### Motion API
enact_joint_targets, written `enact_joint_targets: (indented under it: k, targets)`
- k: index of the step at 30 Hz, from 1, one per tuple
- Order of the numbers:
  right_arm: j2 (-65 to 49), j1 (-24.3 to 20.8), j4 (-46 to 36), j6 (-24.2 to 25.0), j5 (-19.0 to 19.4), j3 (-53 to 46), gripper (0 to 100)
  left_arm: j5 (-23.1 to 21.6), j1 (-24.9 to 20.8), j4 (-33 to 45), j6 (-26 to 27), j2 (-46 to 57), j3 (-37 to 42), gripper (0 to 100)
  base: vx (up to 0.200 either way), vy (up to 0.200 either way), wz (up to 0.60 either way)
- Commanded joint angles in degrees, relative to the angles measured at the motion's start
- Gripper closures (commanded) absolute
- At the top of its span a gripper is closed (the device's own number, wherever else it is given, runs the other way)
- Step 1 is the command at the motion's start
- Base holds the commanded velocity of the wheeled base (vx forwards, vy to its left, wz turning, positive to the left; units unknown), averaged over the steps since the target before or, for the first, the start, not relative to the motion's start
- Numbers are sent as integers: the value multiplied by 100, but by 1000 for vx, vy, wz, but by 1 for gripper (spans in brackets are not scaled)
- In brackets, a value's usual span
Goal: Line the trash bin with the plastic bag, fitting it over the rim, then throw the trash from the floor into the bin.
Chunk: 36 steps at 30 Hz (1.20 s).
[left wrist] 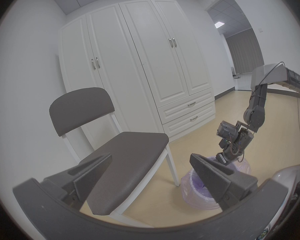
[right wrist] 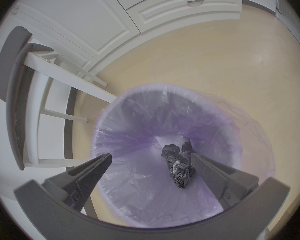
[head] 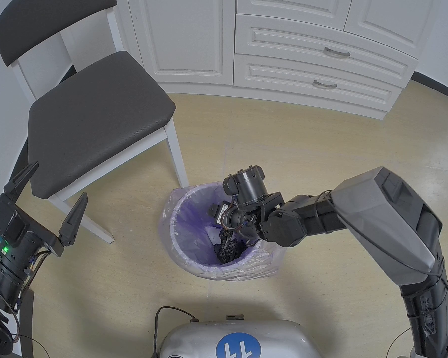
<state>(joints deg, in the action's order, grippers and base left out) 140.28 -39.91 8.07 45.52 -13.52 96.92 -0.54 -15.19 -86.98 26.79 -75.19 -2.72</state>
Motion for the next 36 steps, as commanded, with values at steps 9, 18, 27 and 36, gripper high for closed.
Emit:
enact_joint_targets:
  k: [9,18,27,36]
  targets:
    - [-1714,89,54,-1300,104,-1562,0,1,-28,-3,1,-57,8,0,0,0,0]
    - [-2663,546,1443,-3638,34,-3785,0,-17,-37,6,1,-75,52,0,0,0,0]
    - [-2743,1618,7525,-7479,209,-6475,0,-17,-46,-3,1,-329,114,0,0,0,0]
    - [-3419,2910,7982,-7857,148,-6598,0,1,7,-21,-122,-567,61,0,0,0,0]
